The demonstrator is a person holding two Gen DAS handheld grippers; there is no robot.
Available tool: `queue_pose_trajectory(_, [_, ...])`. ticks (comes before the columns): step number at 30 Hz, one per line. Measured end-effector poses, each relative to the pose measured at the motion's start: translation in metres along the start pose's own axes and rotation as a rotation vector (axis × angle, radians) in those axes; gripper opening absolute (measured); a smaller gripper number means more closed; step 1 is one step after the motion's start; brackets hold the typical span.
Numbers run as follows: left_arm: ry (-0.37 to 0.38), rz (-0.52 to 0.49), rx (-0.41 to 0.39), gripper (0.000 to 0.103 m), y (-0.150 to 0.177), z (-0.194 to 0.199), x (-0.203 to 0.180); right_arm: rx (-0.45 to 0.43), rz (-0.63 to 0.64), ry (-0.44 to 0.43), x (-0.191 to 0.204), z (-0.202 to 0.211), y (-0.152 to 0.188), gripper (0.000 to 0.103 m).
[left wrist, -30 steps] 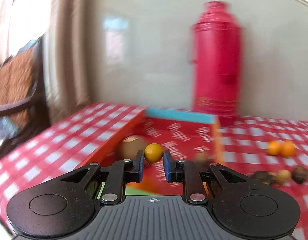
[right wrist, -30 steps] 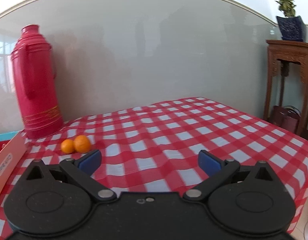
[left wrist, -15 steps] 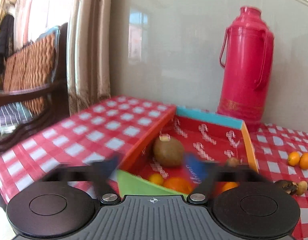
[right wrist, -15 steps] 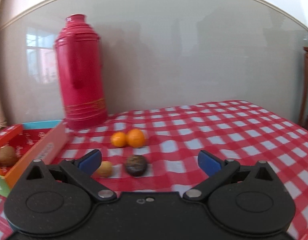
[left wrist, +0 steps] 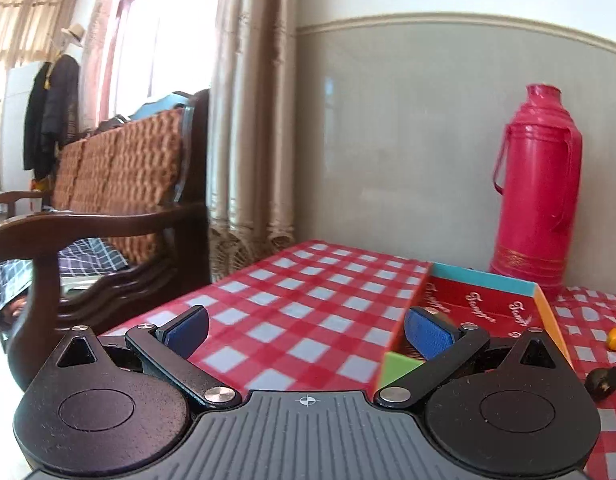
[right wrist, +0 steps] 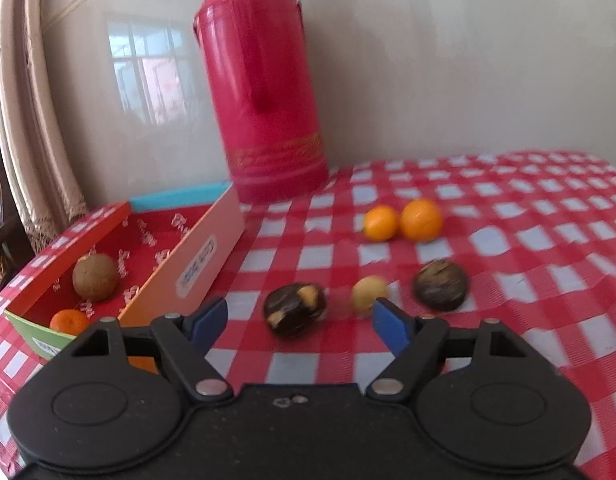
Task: Organize fruits
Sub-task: 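Move the right gripper to the dark mottled fruit and close on it, then carry the dark mottled fruit with the right gripper into the box and release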
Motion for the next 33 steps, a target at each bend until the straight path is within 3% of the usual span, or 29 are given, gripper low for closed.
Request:
queue_pose_trajectory(4, [-0.035,0.005,-0.024,0.103,0.002,0.01,0.025,0.057,-0.039,-0.02,0.007,-0.015,0.003,0.067])
queue_pose_trajectory(9, [-0.093,0.042,-0.028,0.103,0.005,0.012,0.059,0.09,-0.089,-0.019,0.003,-0.028,0.003,0.045])
queue_pose_trajectory(14, [-0.138,0.097,-0.026,0.103,0.009,0.013,0.09,0.095,-0.109,-0.014,0.001,-0.037,0.0,0.033])
queue_pose_trajectory(21, [-0.174,0.169,-0.017,0.103,0.015,0.012,0.116,0.06,-0.042,-0.031,0.014,-0.03,0.001,0.032])
queue_pose_trajectory(25, [-0.193,0.222,-0.019,0.103,0.019,0.014,0.13,-0.072,-0.022,-0.049,0.025,-0.005,-0.015,0.032])
queue_pose_trajectory(29, [-0.212,0.24,-0.018,0.103,0.022,0.015,0.141,-0.178,-0.005,-0.168,0.046,0.02,-0.029,0.032])
queue_pose_trajectory(33, [-0.232,0.253,-0.016,0.103,0.025,0.017,0.151,-0.178,0.093,-0.257,0.078,0.027,-0.02,0.032])
Point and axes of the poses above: each gripper's, at about its wrist camera, not at the fingertips, and z roughly against the way its jaws point, x to its left, y to its underside, the point moved 10 cm from there along -z, roughly the way its jaws point, and after that the axes turned 7 degrees about y, right-handed, at the moved point
